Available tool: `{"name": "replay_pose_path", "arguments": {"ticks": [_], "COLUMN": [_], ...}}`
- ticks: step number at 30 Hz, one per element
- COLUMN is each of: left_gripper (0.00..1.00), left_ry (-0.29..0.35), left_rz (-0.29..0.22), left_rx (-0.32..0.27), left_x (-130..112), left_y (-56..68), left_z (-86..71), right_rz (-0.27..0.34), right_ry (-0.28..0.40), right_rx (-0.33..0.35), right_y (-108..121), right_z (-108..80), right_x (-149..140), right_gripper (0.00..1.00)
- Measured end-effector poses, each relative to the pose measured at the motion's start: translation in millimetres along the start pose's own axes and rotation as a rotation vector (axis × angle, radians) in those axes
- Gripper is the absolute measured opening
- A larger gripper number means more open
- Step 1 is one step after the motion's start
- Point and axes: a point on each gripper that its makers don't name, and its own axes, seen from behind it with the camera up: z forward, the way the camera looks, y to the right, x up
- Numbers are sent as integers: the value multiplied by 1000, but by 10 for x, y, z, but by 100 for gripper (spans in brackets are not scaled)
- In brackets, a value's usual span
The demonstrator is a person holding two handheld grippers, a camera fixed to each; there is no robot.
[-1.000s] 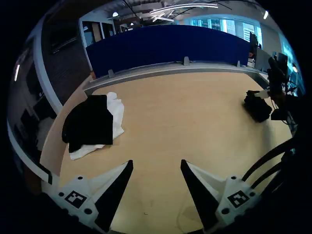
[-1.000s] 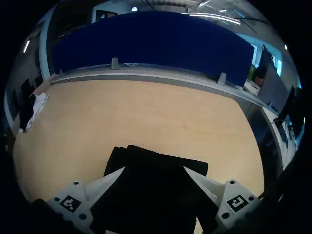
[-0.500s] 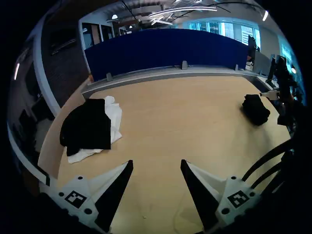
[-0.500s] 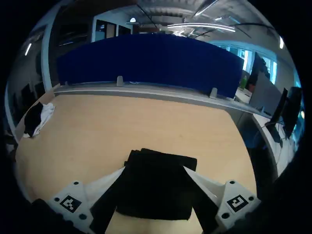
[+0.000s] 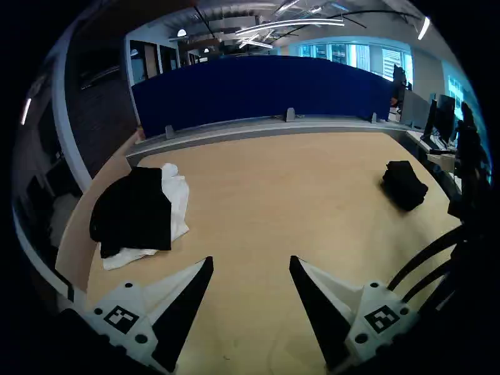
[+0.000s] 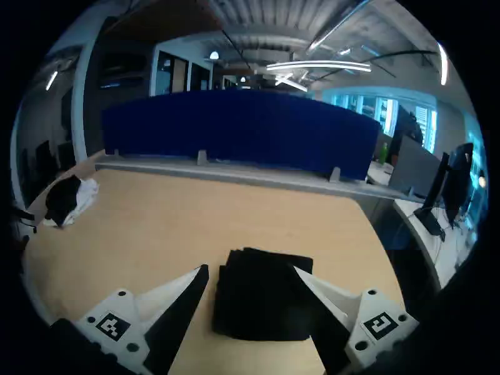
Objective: Fold towel
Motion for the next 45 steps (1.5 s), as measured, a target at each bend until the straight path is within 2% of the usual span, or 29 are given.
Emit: {"name": "replay_pose_path", "arguments": {"ticks": [3,7,13,17,21,27,33,39,45], "left_gripper": [90,90,90,90,90,90,90,90,90], "left_ry": [40,123,255,325,370,412,472,557,600], "left_rz": [-20,-55,-90,-106,-115,-109,-106,-34,34], "left_rx": [-10,-27,-38,-72,-94,-71,-31,37,110], "left_x": [113,358,757,941,1021,1079,1159,1184,1066], "left_y": [19,47,54,115,144,68,-6,-89,-166], "left_z": [18,29,32,33,59,111,131,161,303], "right_rz": [16,50,75,80,90,93,137,165,138], "right_ry": [97,204,302,308,307,309,254,267,235], "right_rx": [34,45,37,39,51,64,90,129,152], "right_y": [-171,-301,-380,-416,-469,-560,-684,-804,-923], "right_z": [-130,-322,-542,-587,-605,-617,-585,-621,-597], "right_x": [208,438,654,668,677,710,711,731,596], "right_gripper": [97,98,98,98,100,100,100,100,100]}}
